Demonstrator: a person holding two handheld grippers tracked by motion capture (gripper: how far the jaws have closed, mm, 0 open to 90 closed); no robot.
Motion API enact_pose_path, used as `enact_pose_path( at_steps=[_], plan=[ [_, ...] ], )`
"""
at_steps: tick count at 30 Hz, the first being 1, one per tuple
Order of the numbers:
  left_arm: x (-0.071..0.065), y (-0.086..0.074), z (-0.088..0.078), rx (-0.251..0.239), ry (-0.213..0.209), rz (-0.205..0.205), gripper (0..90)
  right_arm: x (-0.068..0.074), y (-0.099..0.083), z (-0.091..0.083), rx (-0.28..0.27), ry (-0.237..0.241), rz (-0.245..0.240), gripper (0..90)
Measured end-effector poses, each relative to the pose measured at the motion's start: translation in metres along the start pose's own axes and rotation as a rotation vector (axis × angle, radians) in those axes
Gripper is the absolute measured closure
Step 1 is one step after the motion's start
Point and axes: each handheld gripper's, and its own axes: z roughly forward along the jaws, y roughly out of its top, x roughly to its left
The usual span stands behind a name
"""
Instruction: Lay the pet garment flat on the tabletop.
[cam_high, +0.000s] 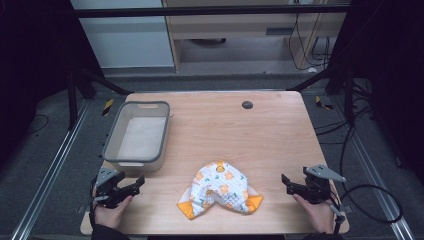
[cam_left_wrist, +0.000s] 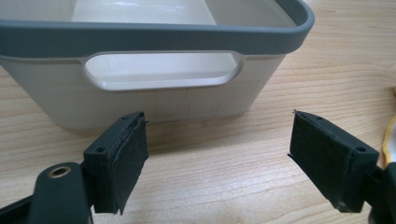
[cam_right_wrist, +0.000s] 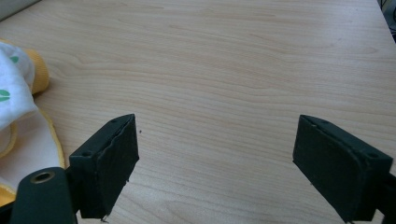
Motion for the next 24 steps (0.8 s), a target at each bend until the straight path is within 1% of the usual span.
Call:
enact_pose_path(
  at_steps=[1,2,4,5,6,7,8,9,12,13,14,16,17,20,24],
  plan=[
    [0.0,0.0,0.0,0.0,0.0,0.0,18.4,0.0,0.0,0.0,0.0,0.0,0.0,14.3],
    [-0.003,0.0,-0.001,-0.003,-0.01,0.002,18.3,0.0,0.0,0.0,0.003,0.01,-0.004,15.5],
    [-0.004,0.001,-0.002,-0.004,-0.01,0.004,18.2,0.001,0.0,0.0,0.008,0.018,-0.004,16.3],
    [-0.006,0.001,-0.003,-0.001,-0.022,0.008,18.1,0.003,0.0,0.0,0.01,0.034,-0.012,18.4],
    [-0.006,0.001,-0.003,-0.001,-0.022,0.008,18.0,0.003,0.0,0.0,0.01,0.034,-0.012,18.4],
    [-0.008,0.001,-0.005,-0.001,-0.032,0.014,17.9,0.006,0.001,0.0,0.012,0.048,-0.022,20.8],
    [-0.008,0.001,-0.005,-0.001,-0.032,0.014,17.9,0.006,0.001,0.0,0.012,0.048,-0.022,20.8],
    [-0.009,0.002,-0.006,-0.003,-0.036,0.023,17.9,0.009,0.003,0.0,0.018,0.057,-0.043,22.4],
    [-0.011,0.003,-0.007,0.0,-0.048,0.026,18.0,0.012,0.006,0.0,0.01,0.065,-0.047,22.8],
    [-0.012,0.004,-0.008,0.0,-0.051,0.025,18.0,0.014,0.009,-0.001,0.003,0.082,-0.047,23.4],
    [-0.013,0.005,-0.008,0.0,-0.056,0.023,18.0,0.014,0.009,-0.001,0.003,0.082,-0.047,23.4],
    [-0.014,0.007,-0.009,-0.001,-0.064,0.028,18.0,0.017,0.012,0.0,0.01,0.093,-0.061,23.2],
    [-0.014,0.009,-0.01,-0.003,-0.072,0.04,18.0,0.017,0.012,0.0,0.01,0.093,-0.061,23.2],
    [-0.015,0.012,-0.012,-0.003,-0.073,0.048,18.1,0.019,0.017,0.003,0.012,0.094,-0.089,23.0],
    [-0.017,0.02,-0.015,-0.018,-0.085,0.049,19.2,0.02,0.026,0.001,-0.006,0.108,-0.082,23.2]
  ],
)
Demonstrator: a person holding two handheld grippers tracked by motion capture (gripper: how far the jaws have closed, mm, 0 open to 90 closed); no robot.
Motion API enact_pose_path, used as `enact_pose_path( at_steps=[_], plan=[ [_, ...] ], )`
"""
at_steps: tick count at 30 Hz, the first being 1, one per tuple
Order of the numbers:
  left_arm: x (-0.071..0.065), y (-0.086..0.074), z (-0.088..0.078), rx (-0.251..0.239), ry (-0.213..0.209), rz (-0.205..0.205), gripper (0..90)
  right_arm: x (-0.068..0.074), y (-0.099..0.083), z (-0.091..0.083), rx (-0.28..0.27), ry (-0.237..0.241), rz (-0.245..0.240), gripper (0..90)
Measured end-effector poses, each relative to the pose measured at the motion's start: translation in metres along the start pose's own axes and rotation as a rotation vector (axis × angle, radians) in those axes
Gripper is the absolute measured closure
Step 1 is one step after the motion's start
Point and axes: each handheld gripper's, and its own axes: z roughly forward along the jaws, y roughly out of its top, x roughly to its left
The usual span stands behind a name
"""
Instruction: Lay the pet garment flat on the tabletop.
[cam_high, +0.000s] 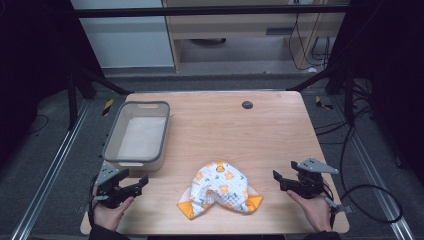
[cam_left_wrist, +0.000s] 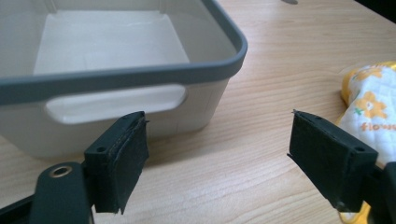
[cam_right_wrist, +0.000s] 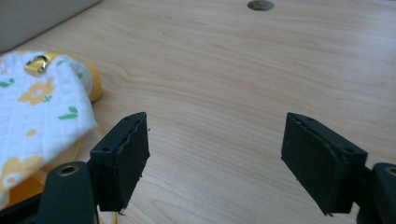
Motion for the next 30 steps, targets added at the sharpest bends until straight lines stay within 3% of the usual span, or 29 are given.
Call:
enact_pose_path(
  at_steps=[5,13,22,30],
  plan=[
    [-0.002,0.014,-0.003,-0.031,-0.02,0.007,20.0,0.001,0.016,-0.003,-0.039,0.003,-0.003,23.7],
    [-0.015,0.036,0.003,-0.04,-0.049,0.048,20.5,0.006,0.038,-0.001,-0.059,0.042,-0.003,23.5],
    [-0.036,0.05,0.025,-0.022,-0.108,0.062,21.0,0.019,0.052,0.01,-0.046,0.082,-0.038,25.2],
    [-0.057,0.055,0.045,0.006,-0.132,0.099,22.2,0.032,0.058,0.024,-0.03,0.118,-0.063,28.7]
  ],
)
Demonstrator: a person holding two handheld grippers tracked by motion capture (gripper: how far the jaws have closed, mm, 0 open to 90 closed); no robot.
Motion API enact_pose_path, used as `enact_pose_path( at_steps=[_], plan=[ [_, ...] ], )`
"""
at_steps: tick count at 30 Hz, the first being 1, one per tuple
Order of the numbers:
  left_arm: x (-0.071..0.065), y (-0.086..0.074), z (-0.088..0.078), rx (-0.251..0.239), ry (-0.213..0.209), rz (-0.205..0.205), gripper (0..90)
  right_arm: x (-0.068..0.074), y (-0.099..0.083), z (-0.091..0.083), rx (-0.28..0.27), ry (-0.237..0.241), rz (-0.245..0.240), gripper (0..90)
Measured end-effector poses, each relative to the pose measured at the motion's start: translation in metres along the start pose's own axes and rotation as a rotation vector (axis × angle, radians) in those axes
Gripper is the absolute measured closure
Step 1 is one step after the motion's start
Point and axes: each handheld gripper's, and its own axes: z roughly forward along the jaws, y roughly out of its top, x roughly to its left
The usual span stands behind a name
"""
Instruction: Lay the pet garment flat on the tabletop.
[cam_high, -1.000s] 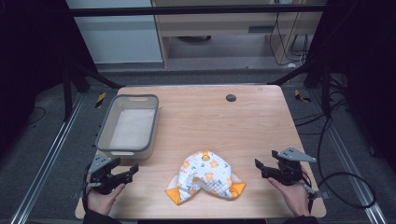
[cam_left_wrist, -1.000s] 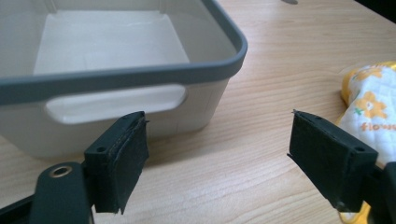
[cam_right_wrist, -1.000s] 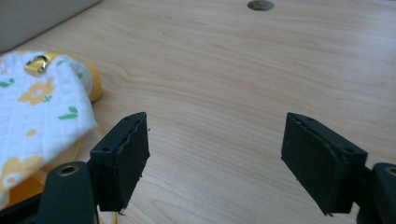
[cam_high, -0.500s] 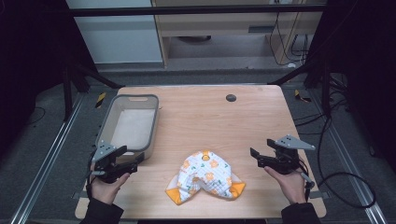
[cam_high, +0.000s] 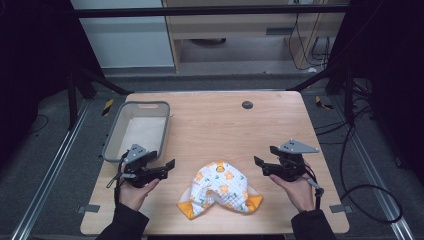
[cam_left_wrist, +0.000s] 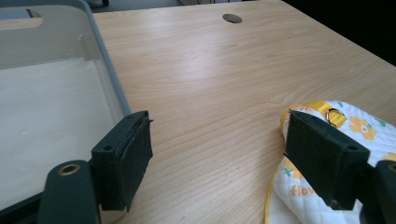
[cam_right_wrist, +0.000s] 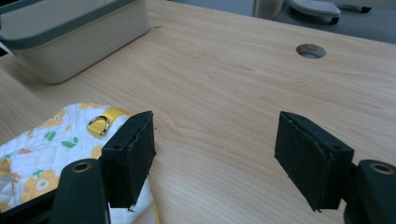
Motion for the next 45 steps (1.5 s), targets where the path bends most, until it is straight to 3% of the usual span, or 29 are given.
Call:
enact_pose_path(
  at_steps=[9,11,24,29,31,37,40,45],
  plan=[
    [-0.016,0.001,0.023,0.045,-0.039,0.037,25.3,0.009,-0.005,0.018,0.015,0.05,0.003,32.3],
    [-0.019,-0.002,0.029,0.068,-0.053,0.048,27.9,0.011,-0.008,0.023,0.042,0.057,0.0,32.9],
    [-0.04,-0.011,0.061,0.149,-0.107,0.101,31.1,0.023,-0.018,0.041,0.095,0.112,-0.009,39.3],
    [-0.046,-0.014,0.069,0.18,-0.12,0.13,33.3,0.029,-0.023,0.05,0.125,0.151,-0.016,41.8],
    [-0.048,-0.016,0.072,0.194,-0.124,0.139,34.6,0.032,-0.026,0.054,0.139,0.171,0.002,42.7],
    [-0.047,-0.025,0.082,0.239,-0.146,0.14,40.4,0.038,-0.031,0.063,0.175,0.212,-0.007,48.1],
    [-0.045,-0.028,0.085,0.255,-0.176,0.115,44.6,0.039,-0.033,0.065,0.182,0.227,-0.013,51.2],
    [-0.046,-0.03,0.088,0.298,-0.22,0.1,57.2,0.043,-0.036,0.068,0.203,0.254,-0.02,61.4]
  ],
)
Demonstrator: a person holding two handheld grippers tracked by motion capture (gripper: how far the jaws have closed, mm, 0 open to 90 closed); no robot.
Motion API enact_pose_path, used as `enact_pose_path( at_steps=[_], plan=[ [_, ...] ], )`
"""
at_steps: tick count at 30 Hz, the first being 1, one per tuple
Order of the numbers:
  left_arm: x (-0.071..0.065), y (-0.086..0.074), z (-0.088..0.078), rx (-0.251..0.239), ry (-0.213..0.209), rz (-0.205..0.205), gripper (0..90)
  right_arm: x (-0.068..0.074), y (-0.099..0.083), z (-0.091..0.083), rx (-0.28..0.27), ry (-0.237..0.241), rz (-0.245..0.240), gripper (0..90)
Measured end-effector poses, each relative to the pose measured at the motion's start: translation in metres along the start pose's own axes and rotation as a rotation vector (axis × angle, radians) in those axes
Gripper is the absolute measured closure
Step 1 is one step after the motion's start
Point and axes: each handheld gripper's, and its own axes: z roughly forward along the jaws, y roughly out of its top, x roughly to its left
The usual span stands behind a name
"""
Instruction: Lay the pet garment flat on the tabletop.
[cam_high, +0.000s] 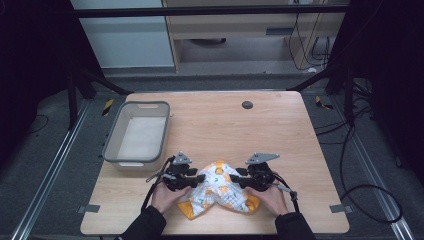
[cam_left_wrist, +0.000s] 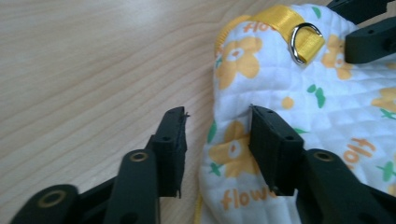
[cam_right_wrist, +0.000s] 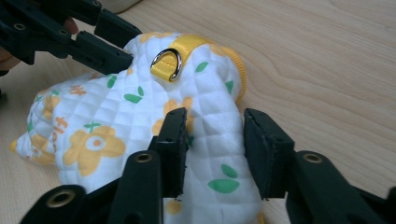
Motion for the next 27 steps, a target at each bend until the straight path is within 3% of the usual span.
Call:
enact_pose_path(
  at_steps=[5,10,18,27],
  plan=[
    [-0.005,-0.001,0.002,0.018,-0.008,0.008,71.5,0.001,-0.002,0.002,0.01,0.015,0.003,72.4],
    [-0.008,-0.001,-0.001,-0.002,0.004,0.03,84.8,0.001,-0.001,0.0,-0.011,0.017,0.011,81.7],
    [-0.014,0.006,-0.016,-0.039,-0.002,0.044,87.7,0.006,0.003,-0.013,-0.054,0.022,0.0,85.4],
    [-0.034,0.03,-0.055,-0.149,-0.015,0.126,87.9,0.018,0.022,-0.049,-0.175,0.04,-0.051,86.2]
  ],
)
